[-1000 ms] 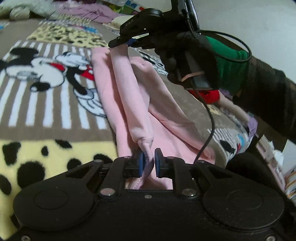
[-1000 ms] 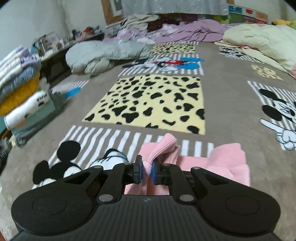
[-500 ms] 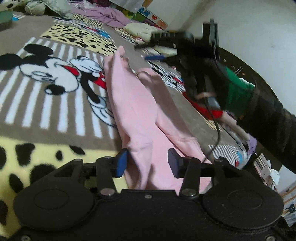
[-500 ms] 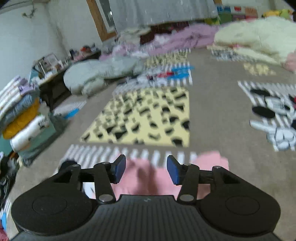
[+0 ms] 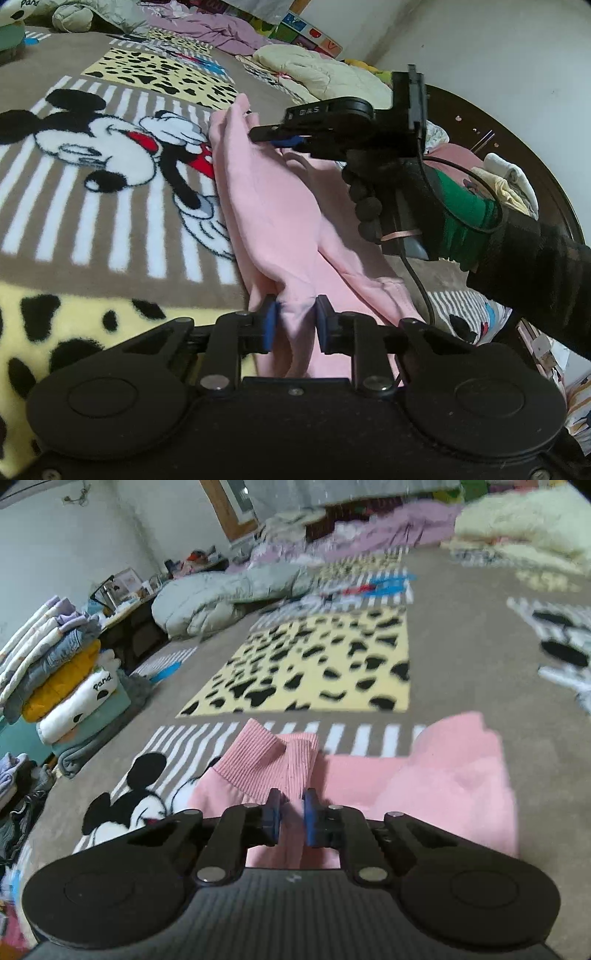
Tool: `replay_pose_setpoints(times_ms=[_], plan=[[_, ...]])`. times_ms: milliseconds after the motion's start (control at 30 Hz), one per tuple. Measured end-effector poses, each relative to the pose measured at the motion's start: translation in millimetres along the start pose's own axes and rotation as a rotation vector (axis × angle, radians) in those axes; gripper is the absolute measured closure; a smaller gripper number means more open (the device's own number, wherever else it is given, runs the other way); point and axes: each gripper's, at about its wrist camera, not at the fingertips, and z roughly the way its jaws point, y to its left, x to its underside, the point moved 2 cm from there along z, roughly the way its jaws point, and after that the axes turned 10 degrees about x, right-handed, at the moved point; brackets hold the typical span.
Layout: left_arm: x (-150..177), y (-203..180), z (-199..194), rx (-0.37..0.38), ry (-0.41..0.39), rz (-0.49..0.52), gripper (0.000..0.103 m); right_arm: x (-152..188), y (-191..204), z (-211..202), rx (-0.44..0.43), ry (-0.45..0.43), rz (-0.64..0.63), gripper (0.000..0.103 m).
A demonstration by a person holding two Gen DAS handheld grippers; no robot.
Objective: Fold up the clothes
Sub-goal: 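Fold the pink sweatshirt lengthwise with the right tool over the left tool's grip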
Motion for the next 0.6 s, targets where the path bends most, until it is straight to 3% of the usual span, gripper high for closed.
replay_pose_setpoints(times_ms=[100,200,333,600], plan=[[0.2,-1.3,-1.7,0.023,0.003,-0.006,0.083,-5.2,-9.1,-22.8,-0.013,-0.04,0.036,0.089],[2.0,-3.5,-1.3,0.044,0.017,-0.009,0.083,-10.1,-8.8,-46.4,0.025,-0.064,-0.043,0.089],[5.4,-3.5,5.1,0.035,0.052,0.001,0.083,-13.2,-20.9,-20.6,0.034,0.031,-0.044,0.088],[7.6,-10.9,7.2,0.049,0.102,0.045,0.083,-7.2,-13.6,-2.1,-0.047,0.008,-0.097,0.088]])
